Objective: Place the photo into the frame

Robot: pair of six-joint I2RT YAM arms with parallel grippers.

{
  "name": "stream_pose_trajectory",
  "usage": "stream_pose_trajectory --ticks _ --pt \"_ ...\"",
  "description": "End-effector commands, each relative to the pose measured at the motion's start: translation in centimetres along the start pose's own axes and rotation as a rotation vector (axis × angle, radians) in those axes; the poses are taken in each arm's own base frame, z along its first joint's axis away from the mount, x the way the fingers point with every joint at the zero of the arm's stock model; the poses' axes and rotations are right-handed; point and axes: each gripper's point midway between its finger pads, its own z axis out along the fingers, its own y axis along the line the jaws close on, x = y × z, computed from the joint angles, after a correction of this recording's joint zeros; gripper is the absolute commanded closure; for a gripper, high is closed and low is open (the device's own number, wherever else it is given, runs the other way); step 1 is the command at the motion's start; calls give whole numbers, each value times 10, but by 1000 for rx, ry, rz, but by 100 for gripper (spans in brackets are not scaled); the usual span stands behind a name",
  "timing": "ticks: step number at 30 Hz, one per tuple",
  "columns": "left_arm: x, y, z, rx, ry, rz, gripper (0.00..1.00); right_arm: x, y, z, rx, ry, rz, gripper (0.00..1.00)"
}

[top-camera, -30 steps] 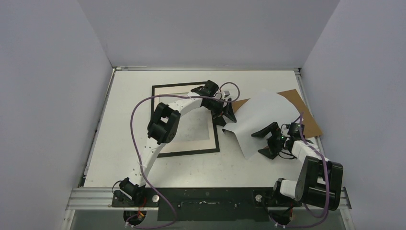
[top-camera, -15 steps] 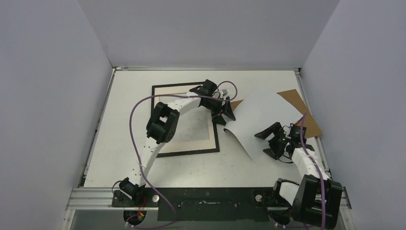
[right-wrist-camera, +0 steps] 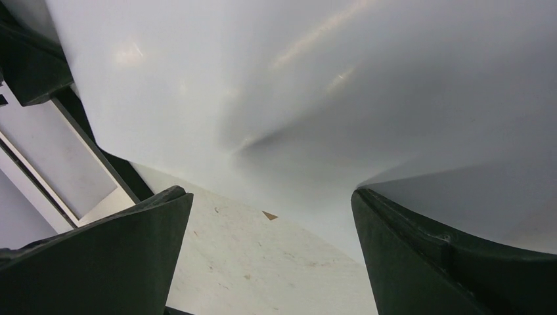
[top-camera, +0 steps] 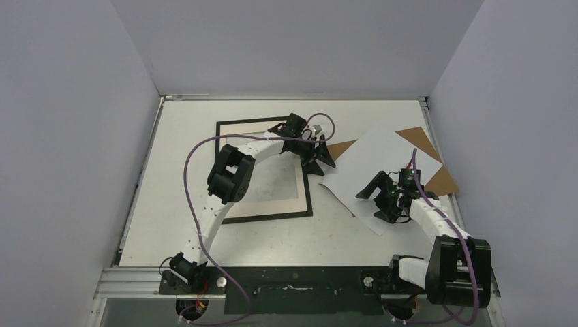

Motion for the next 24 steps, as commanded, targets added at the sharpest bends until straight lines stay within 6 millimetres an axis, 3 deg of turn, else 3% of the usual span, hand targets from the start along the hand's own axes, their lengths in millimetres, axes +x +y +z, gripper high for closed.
stream_pose_trajectory --ticks 1,10,18,24 --pt "-5 -9 -11 8 -35 8 35 -7 -7 11 79 -23 -37 0" --pt "-12 19 -20 -195 -88 126 35 0 -22 15 168 2 -37 1" --pt "-10 13 -28 -212 -144 208 35 2 -38 10 295 -15 -81 1" --pt "-14 16 -36 -286 -231 194 35 11 -41 17 295 -34 36 3"
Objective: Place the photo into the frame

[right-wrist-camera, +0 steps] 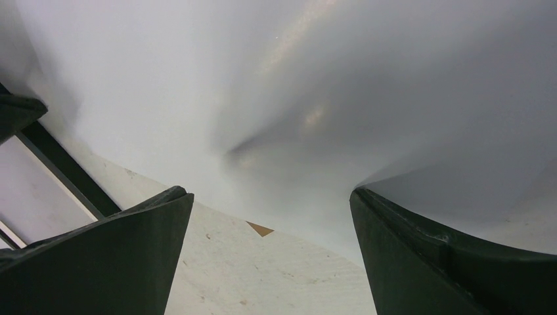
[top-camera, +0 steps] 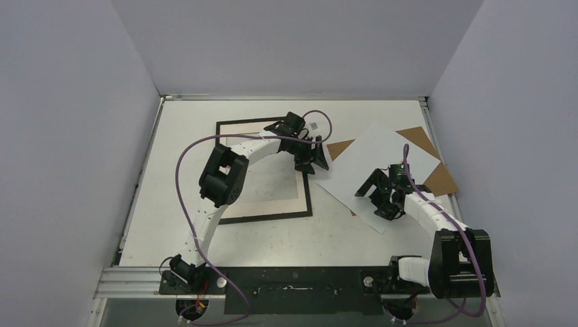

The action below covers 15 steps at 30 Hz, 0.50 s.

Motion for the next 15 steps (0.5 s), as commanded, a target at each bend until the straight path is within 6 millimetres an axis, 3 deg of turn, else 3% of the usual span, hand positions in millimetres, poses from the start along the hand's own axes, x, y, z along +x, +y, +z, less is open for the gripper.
stream_pose_trajectory --ticks 1,7,15 --pt "-16 3 -15 -120 -123 48 34 21 -40 11 159 16 90 3" --pt "-1 -10 -27 -209 -196 24 32 23 -37 8 148 6 166 3" --pt "34 -20 -6 -171 -206 -82 30 30 -23 6 89 40 228 5"
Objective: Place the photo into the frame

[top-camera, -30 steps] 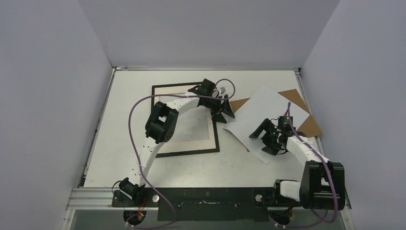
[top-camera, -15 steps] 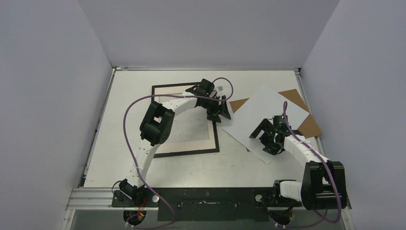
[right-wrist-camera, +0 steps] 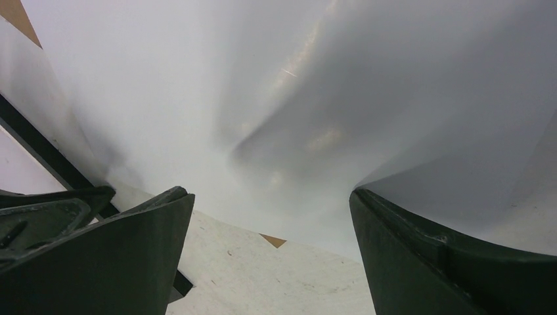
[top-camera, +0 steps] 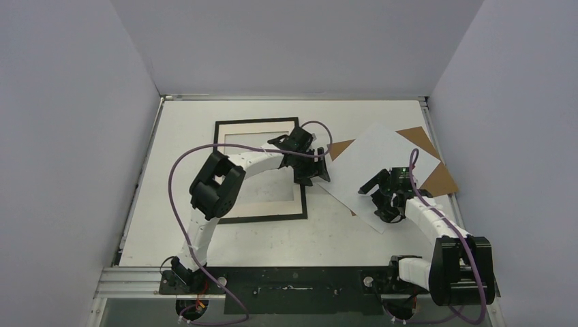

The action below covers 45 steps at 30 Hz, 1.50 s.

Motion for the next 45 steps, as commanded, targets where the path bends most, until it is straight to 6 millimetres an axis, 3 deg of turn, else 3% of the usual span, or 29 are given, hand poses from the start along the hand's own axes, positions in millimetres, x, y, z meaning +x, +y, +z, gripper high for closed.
stream_pose_trajectory --ticks 1,4,7,10,13,15,20,25,27,32,36,40,45 --pt "0 -26 -1 47 -58 -40 30 32 -27 4 86 103 57 5" --pt "21 -33 8 59 -27 -36 29 35 -17 3 40 133 57 5" --pt "28 -39 12 104 -24 -32 29 32 2 -2 -33 144 3 7" --pt "22 -50 6 151 -48 9 32 20 12 -18 -58 104 -71 7" --pt "9 -69 -11 196 -110 91 36 3 19 -40 -66 19 -121 7" --pt "3 -83 -21 242 -143 140 39 -10 12 -54 -18 -54 -131 7" --pt "-5 -102 -28 310 -181 194 48 -22 -29 -75 189 -144 -121 7" --pt "-4 -122 -27 387 -187 227 51 -8 -52 -67 276 -79 -80 7" --pt "2 -129 -18 423 -144 234 51 -4 -55 -64 278 -61 -58 7" --pt "14 -115 19 387 -52 213 52 3 -61 -59 253 -10 -6 6" --pt "10 -75 41 196 -40 220 52 13 -65 -52 216 46 19 5" --pt "-2 -44 47 75 -61 208 52 27 -58 -43 123 111 33 5" --pt "-7 -25 50 30 -47 170 52 48 -57 -35 71 206 51 4"
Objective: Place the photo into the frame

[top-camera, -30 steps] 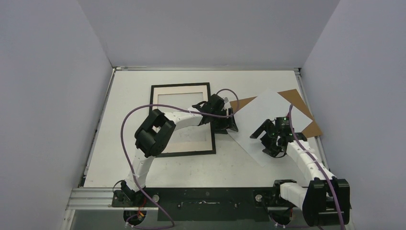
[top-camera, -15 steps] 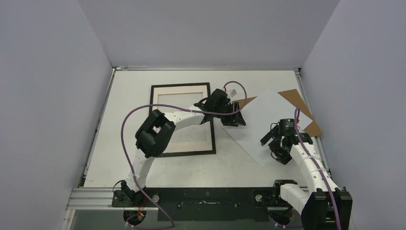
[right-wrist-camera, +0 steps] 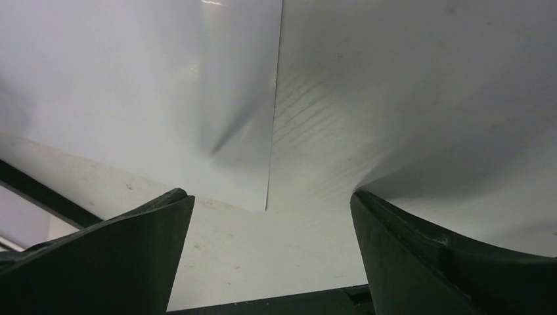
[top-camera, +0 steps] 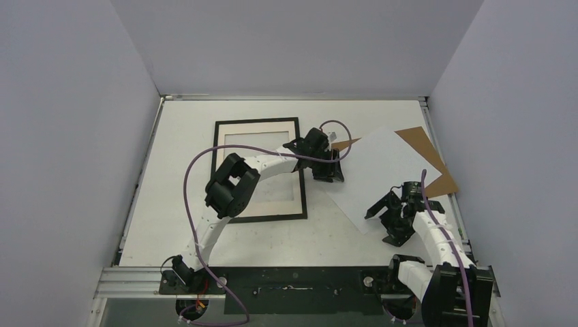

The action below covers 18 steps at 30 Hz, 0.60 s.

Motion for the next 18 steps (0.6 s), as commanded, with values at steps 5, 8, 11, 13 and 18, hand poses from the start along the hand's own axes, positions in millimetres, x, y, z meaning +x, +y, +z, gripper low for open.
stream_pose_trajectory --ticks 5,8,11,13,18 --pt "3 43 4 -129 50 -49 52 22 19 21 -176 111 23 4" --pt "11 48 4 -145 76 -62 52 18 24 31 -211 95 44 4" --pt "18 56 4 -167 99 -85 52 13 31 39 -248 80 61 4" --pt "22 62 4 -178 114 -103 52 10 36 43 -278 66 72 4" --pt "26 68 2 -194 136 -125 53 1 57 41 -403 26 70 4"
